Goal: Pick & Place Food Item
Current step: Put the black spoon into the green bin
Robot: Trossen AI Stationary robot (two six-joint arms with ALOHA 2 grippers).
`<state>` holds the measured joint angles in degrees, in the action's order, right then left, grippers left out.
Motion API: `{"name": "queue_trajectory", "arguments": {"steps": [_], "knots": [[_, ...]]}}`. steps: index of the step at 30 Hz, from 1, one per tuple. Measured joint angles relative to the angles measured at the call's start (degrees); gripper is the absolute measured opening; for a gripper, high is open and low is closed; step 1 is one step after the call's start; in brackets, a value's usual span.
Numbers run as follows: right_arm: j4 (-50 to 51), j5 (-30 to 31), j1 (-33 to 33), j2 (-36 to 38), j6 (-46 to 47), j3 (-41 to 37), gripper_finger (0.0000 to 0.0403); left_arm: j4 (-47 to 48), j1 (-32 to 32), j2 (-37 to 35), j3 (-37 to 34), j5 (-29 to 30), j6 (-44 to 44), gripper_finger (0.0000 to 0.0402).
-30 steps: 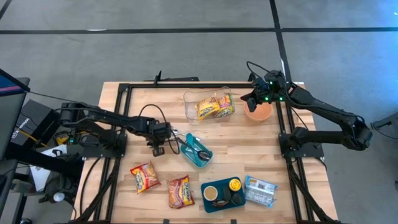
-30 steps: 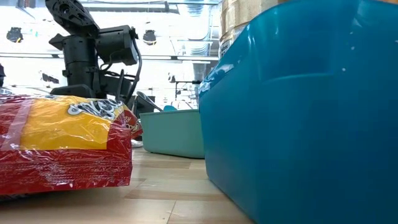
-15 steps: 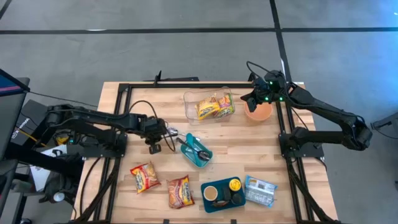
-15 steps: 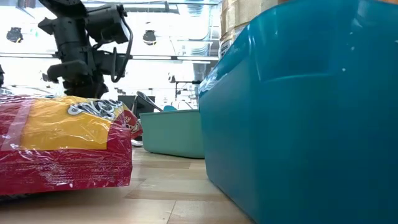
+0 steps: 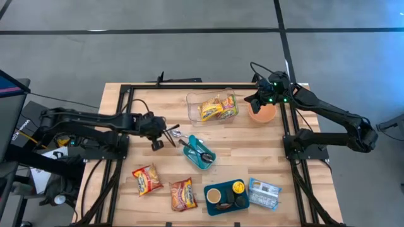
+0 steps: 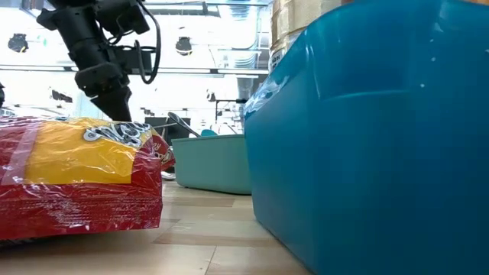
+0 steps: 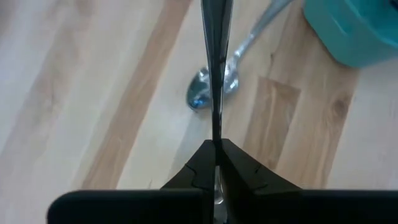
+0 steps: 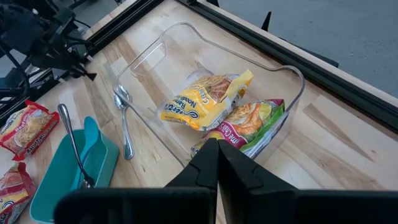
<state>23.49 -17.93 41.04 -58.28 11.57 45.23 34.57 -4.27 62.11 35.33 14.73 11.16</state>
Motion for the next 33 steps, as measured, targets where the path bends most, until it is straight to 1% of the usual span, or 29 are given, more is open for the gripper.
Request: {"name": "queue_trajectory", "arguments": {"steps": [4,15,26,33], "knots": [[0.0,0.0,0.0,0.0,0.0,0.0,0.0000,-0.9,0.0,-1.3,0.0,1.5,0.3,0.0005],[0.0,0.0,0.0,0.0,0.0,0.0,0.0000,-6.9,0.0,-4.7,0.0,1.8,0.3,0.0005],[0.0,0.0,0.0,0.0,0.0,0.0,0.0000,-20.7,0.0,-4.7,0.0,1.2,0.3,0.0006],[0.0,0.0,0.0,0.0,0.0,0.0,0.0000,-26.7,0.4,-4.7,0.0,1.0,0.3,0.0007]]}}
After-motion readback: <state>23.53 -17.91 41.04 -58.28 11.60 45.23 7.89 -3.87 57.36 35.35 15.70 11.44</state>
